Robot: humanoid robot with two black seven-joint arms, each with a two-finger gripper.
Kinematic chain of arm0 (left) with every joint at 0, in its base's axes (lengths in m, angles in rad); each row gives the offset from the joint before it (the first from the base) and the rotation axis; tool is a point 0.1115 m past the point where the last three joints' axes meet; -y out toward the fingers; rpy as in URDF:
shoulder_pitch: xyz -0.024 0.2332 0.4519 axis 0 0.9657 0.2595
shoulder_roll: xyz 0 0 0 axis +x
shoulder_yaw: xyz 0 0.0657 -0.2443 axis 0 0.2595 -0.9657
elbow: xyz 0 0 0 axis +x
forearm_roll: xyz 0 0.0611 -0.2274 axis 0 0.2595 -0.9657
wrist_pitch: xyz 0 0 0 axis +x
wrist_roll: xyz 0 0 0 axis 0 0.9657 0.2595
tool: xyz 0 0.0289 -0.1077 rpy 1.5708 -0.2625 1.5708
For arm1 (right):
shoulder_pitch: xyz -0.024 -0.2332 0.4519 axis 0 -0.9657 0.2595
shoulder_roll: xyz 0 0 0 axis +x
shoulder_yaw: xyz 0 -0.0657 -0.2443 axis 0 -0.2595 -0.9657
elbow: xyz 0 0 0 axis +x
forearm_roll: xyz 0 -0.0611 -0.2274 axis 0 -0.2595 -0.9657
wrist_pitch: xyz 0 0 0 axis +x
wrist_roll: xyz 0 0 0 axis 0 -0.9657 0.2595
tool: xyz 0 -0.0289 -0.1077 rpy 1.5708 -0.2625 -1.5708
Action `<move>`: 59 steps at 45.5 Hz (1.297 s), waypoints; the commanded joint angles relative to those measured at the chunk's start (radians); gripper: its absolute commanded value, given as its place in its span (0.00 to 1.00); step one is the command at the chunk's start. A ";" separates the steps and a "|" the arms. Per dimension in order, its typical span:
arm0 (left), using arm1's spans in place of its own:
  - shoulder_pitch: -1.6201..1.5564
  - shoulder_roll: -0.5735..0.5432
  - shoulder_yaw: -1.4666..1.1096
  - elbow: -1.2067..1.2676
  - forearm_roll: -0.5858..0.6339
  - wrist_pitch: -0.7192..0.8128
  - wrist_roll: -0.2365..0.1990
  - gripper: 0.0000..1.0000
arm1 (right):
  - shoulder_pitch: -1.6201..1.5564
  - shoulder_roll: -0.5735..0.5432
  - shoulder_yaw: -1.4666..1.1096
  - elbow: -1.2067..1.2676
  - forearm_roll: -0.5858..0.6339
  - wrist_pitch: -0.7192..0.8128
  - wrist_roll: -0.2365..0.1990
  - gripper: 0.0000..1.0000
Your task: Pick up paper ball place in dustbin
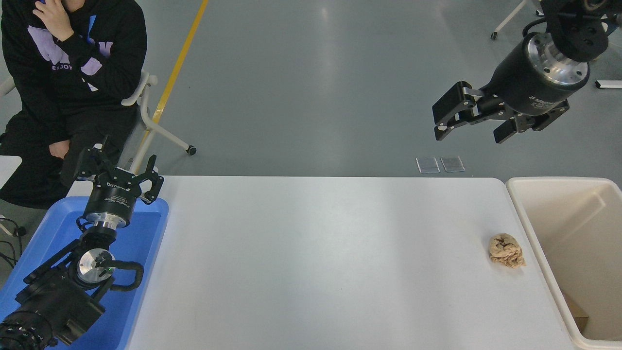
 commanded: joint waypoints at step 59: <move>0.000 -0.001 0.000 0.000 0.000 0.004 0.000 0.99 | -1.217 -0.040 0.179 -0.673 -0.235 -0.646 -0.020 1.00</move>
